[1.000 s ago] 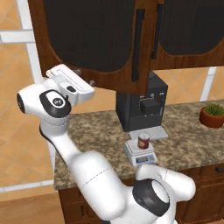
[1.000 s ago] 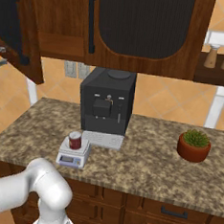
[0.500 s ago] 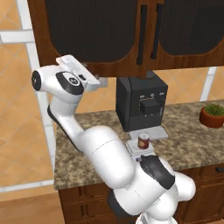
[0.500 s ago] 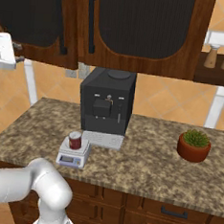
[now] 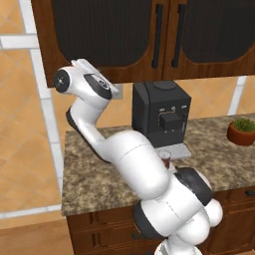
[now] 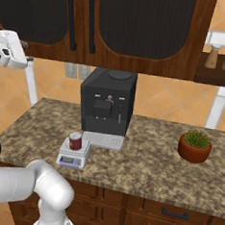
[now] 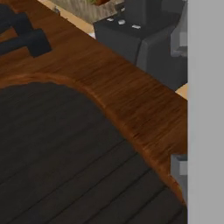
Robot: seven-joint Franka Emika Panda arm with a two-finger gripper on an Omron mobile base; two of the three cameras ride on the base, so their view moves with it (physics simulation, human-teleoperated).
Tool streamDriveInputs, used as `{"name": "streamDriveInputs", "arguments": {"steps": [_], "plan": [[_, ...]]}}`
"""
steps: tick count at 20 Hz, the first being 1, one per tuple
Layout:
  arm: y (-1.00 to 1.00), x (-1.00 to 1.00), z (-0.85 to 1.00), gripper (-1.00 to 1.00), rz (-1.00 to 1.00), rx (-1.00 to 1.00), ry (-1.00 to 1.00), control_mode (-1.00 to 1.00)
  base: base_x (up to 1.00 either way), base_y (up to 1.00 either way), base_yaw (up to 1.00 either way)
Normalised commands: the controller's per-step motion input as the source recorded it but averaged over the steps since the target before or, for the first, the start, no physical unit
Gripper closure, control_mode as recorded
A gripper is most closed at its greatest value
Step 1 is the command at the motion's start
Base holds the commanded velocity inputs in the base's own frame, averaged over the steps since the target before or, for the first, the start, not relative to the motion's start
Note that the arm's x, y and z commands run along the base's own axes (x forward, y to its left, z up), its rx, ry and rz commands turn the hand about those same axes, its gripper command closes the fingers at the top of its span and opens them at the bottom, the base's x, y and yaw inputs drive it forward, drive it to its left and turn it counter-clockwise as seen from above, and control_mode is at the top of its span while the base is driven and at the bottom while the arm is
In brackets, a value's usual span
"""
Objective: Pick the canned food and place it on the digital scale for weighing, and close the cabinet.
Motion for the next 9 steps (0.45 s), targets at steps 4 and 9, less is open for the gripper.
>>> {"name": "streamDriveInputs", "arguments": {"steps": [4,9], "plan": [[-0.8,1.0,0.0,-1.0,0.1,0.17,0.03,-1.0,0.0,0.0,0.0],[-0.83,1.0,0.0,-1.0,0.14,0.19,0.06,-1.0,0.0,0.0,0.0]]}}
